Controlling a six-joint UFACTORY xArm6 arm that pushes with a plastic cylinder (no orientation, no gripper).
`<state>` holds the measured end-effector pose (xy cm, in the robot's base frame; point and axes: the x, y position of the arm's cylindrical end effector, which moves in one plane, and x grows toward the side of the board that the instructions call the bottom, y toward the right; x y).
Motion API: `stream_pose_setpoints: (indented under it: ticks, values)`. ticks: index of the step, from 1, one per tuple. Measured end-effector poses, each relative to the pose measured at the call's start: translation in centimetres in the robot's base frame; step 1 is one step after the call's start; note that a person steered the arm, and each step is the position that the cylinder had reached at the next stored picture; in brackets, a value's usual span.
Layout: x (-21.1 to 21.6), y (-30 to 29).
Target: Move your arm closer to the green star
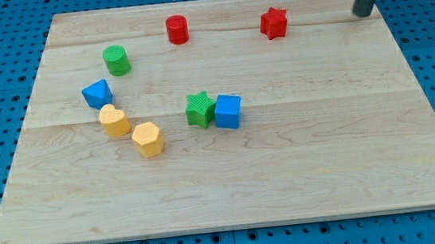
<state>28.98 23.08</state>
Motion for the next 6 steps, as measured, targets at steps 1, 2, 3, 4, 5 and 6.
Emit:
stream_pose_setpoints:
  ticks: [1, 2, 3, 4, 5, 6]
  values:
    - [2.5, -7.8]
    - [7.6, -16.1]
    - [9.3, -20.8]
    - [9.8, -31.6]
    - [13.5, -29.1]
    - [15.0, -27.7]
